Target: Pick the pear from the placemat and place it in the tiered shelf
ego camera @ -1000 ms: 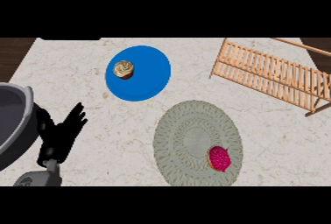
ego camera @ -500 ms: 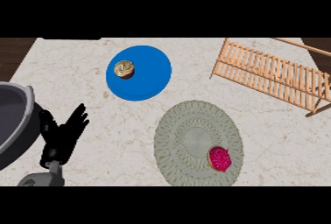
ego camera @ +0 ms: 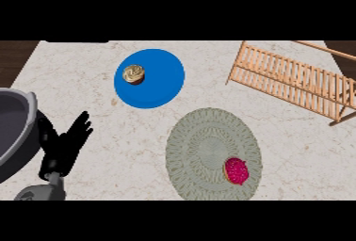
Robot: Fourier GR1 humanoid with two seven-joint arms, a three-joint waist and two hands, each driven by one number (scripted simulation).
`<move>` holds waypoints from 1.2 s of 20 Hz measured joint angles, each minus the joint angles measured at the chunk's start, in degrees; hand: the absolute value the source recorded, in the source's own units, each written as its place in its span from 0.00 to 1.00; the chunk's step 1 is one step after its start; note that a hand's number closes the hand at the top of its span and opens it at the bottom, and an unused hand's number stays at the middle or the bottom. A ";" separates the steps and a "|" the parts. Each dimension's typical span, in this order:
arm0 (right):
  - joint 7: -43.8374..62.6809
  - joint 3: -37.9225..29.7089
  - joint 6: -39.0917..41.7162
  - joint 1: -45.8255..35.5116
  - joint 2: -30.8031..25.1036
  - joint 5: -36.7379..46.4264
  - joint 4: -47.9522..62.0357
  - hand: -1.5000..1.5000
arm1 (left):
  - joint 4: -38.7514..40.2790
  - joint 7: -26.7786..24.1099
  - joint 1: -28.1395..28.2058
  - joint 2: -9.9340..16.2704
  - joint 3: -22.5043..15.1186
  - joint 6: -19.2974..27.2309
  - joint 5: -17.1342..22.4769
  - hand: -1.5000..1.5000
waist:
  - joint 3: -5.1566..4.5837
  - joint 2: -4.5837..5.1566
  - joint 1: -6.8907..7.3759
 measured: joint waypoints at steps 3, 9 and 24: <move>-0.76 0.05 -0.10 -0.51 -0.23 0.08 1.15 1.00 | 0.18 -0.70 0.35 -0.39 0.24 -0.08 -0.32 0.50 | 0.01 -0.05 -0.08; 0.08 -1.33 -2.61 -0.14 0.35 -0.32 1.56 0.00 | 0.80 0.14 -0.45 -0.27 0.91 -0.45 -0.22 0.50 | 0.02 -0.11 -0.22; 0.72 -15.30 -14.29 -3.48 1.05 -13.16 -0.21 0.00 | -0.69 0.35 0.36 -1.76 0.03 0.34 -1.75 0.50 | 0.03 -0.13 -0.32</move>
